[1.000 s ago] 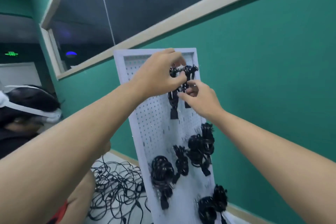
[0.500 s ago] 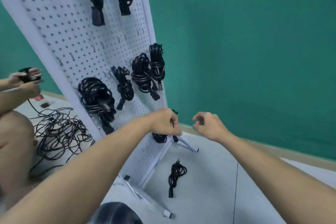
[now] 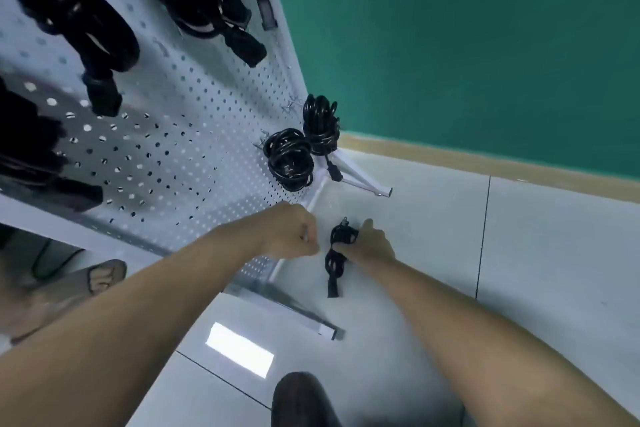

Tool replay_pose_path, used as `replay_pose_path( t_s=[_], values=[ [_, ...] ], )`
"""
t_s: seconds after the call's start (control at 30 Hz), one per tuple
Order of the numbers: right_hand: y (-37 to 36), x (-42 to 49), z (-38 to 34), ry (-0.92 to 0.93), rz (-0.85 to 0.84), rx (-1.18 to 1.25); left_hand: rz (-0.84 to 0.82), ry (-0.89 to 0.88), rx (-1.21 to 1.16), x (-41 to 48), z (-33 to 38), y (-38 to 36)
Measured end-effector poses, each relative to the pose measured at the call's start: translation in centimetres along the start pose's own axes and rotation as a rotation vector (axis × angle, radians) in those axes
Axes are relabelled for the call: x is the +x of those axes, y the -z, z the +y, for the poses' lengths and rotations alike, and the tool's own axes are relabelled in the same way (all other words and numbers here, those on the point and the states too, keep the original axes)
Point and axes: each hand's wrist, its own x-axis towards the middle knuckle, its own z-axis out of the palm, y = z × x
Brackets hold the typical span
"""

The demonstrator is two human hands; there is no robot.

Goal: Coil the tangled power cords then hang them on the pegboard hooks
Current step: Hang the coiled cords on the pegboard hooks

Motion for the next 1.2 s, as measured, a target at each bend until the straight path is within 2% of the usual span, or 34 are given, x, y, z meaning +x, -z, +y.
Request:
replay_pose_path(
  t_s=[0.13, 0.23, 0.53, 0.8, 1.03, 1.2],
  values=[
    [-5.3, 2.2, 0.5, -0.127, 0.001, 0.204, -0.058, 0.018, -0.008, -0.2, -2.2, -1.8],
    [-6.5, 3.6, 0.4, -0.165, 0.046, 0.259, -0.067, 0.021, -0.015, -0.3, -3.0, -2.5],
    [-2.7, 2.6, -0.8, -0.168, -0.020, 0.406, 0.039, -0.025, -0.030, -0.5, -0.8, 0.8],
    [11.1, -8.1, -5.2, 0.222, 0.158, 0.378, 0.265, -0.139, 0.064, -7.4, 6.9, 7.8],
    [22.3, -22.6, -9.3, 0.600, 0.327, 0.353, 0.553, -0.331, 0.181, -21.7, 15.4, 14.9],
    [27.0, -32.9, -14.2, 0.851, 0.390, 0.411, 0.828, -0.443, 0.261, -32.3, 18.8, 19.8]
  ],
)
